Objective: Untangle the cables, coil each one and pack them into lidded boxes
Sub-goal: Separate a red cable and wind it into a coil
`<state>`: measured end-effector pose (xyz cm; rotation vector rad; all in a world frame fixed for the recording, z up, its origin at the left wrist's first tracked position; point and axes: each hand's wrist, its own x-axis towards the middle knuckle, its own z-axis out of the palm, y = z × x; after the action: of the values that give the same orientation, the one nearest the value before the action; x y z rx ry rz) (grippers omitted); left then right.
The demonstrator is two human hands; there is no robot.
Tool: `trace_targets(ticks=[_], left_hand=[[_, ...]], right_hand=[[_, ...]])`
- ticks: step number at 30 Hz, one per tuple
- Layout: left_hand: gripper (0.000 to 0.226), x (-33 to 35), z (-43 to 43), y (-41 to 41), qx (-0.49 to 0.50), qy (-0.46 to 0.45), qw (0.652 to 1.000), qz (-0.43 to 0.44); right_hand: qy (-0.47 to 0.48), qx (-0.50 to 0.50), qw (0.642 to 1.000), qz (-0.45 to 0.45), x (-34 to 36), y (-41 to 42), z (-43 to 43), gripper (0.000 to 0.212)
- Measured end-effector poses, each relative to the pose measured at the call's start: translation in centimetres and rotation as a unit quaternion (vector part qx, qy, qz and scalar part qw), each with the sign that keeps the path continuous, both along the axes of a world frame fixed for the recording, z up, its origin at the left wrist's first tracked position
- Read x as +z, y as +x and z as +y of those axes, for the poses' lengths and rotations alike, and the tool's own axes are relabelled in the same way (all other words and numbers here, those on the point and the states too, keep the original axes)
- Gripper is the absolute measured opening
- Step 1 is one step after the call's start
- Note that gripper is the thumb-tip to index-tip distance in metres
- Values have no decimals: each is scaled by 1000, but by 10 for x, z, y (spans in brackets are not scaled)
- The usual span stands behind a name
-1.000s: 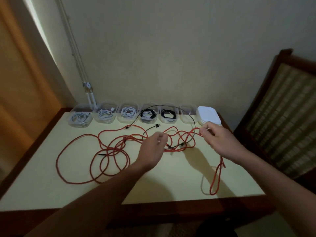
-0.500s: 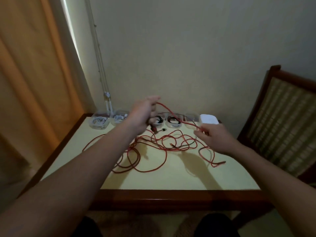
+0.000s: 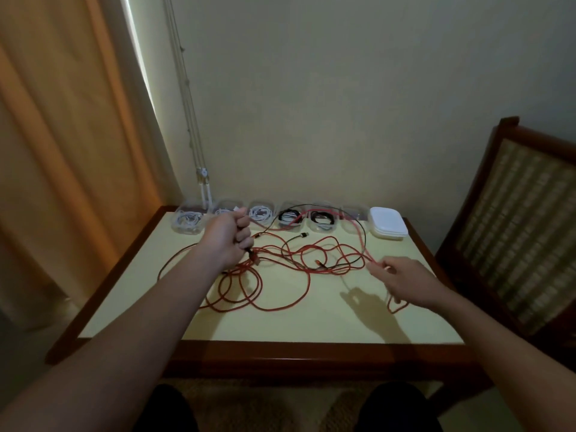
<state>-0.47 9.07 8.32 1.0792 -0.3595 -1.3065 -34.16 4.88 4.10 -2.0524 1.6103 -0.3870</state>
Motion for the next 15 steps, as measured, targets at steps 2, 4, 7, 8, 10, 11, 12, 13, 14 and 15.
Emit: trace_targets(ticks=[2,4,7,8,10,11,12,13,14,15], left_hand=[[19,13,4,-19,-39,-39,998,-42],[21,27,14,-39,-89,-79,988,-102],[25,41,34,-71,-175,-118,958,-193],[26,43,40,-81,-200,-127,946,-219],[26,48,50,-96,-225,-139,939,-221],[26,51,53,-100,-223,-140,944,-196],[27,55,56,-101,-217,-140,952,-162],[27,61,60,-100,-208,-137,961,-122],[28,66,64,-98,-200,-134,968,-77],[29,71,69,-96,-195,-132,971,-30]], right_hand=[[-9,16,993,121,6,10,2,48],[-36,16,994,98,14,22,8,61],[-54,54,983,-166,38,51,30,60],[-52,80,969,-227,45,60,37,55],[-25,112,943,-314,54,74,50,34],[-6,113,932,-345,57,77,57,22],[8,111,920,-375,59,79,64,17],[15,103,910,-401,60,80,70,20],[12,87,905,-417,60,79,74,25],[5,68,903,-424,61,78,77,28]])
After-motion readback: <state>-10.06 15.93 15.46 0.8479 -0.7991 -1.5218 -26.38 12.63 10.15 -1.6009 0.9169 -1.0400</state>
